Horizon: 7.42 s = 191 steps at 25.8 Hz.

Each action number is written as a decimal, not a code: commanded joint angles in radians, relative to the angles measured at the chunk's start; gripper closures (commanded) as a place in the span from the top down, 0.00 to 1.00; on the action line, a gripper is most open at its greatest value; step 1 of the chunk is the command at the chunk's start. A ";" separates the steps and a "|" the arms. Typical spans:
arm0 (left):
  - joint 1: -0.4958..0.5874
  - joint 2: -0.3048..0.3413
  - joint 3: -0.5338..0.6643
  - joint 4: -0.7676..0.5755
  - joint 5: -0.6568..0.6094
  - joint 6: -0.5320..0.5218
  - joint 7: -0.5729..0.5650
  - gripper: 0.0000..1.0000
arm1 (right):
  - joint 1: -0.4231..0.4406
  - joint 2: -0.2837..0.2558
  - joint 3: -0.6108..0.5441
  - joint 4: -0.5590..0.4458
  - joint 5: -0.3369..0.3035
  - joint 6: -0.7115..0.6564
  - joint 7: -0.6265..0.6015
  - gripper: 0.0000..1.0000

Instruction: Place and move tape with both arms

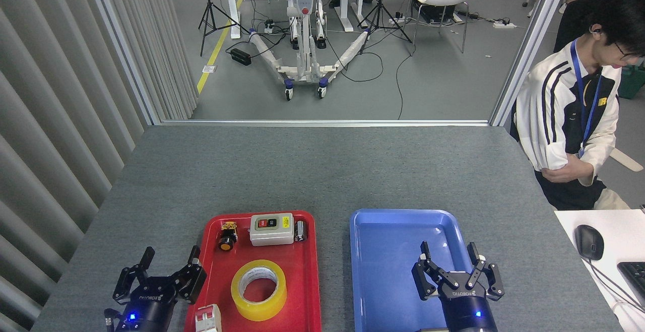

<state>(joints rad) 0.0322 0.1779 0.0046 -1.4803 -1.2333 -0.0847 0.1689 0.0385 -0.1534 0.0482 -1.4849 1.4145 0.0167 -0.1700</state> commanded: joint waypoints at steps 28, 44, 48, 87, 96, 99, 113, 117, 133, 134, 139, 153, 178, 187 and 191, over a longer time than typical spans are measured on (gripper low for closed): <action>-0.015 -0.002 0.005 0.049 0.003 0.020 -0.008 1.00 | 0.009 0.002 -0.022 0.000 0.001 -0.001 -0.002 0.99; -0.046 -0.011 0.017 0.043 0.000 0.019 -0.040 1.00 | 0.012 0.003 -0.019 0.000 0.004 0.000 -0.002 0.99; -0.067 -0.006 -0.003 0.044 0.002 0.017 -0.042 1.00 | 0.011 0.003 -0.019 0.000 0.004 0.000 -0.002 0.99; -0.434 0.021 -0.357 0.193 0.075 0.000 -1.224 0.99 | 0.015 0.006 -0.015 0.002 0.006 0.000 0.001 0.99; -0.460 0.021 -0.362 0.229 0.075 -0.162 -1.329 0.06 | 0.012 0.005 -0.016 0.000 0.008 0.000 0.001 0.99; -0.460 0.017 -0.360 0.226 0.075 -0.227 -1.345 0.00 | 0.012 0.005 -0.016 0.000 0.008 0.000 0.001 0.99; -0.425 -0.201 -0.044 0.241 0.557 -0.701 -1.108 0.00 | 0.018 -0.008 -0.011 0.002 0.006 -0.018 -0.002 0.99; -0.394 -0.253 -0.038 0.279 0.561 -0.701 -1.009 0.00 | 0.035 -0.017 -0.005 -0.008 0.006 -0.100 -0.002 0.99; -0.357 -0.288 -0.067 0.299 0.583 -0.701 -1.000 0.00 | 0.158 -0.155 0.113 -0.183 0.009 -0.664 -0.186 0.99; -0.353 -0.288 -0.075 0.299 0.584 -0.701 -1.000 0.00 | 0.155 -0.156 0.120 -0.178 0.009 -0.662 -0.186 0.99; -0.345 -0.288 -0.107 0.295 0.601 -0.701 -0.999 0.00 | 0.123 -0.152 0.190 -0.153 0.012 -0.620 -0.183 0.94; -0.328 -0.293 -0.150 0.285 0.623 -0.701 -0.990 0.42 | 0.159 -0.152 0.206 -0.152 0.044 -0.616 -0.180 0.17; -0.112 -0.138 -0.064 0.049 -0.132 -0.268 -0.157 0.99 | 0.110 -0.241 -0.051 -0.181 0.040 -0.523 0.451 0.00; -0.097 -0.132 -0.060 0.055 -0.141 -0.262 -0.117 0.99 | -0.058 -0.226 0.001 -0.133 0.037 -0.466 0.808 0.00; -0.097 -0.132 -0.060 0.055 -0.141 -0.260 -0.111 0.99 | -0.118 -0.216 0.079 -0.107 0.034 -0.460 0.931 0.13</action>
<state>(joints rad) -0.0647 0.0458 -0.0552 -1.4245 -1.3732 -0.3466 0.0540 -0.0395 -0.3774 0.0844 -1.6108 1.4505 -0.4481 0.6689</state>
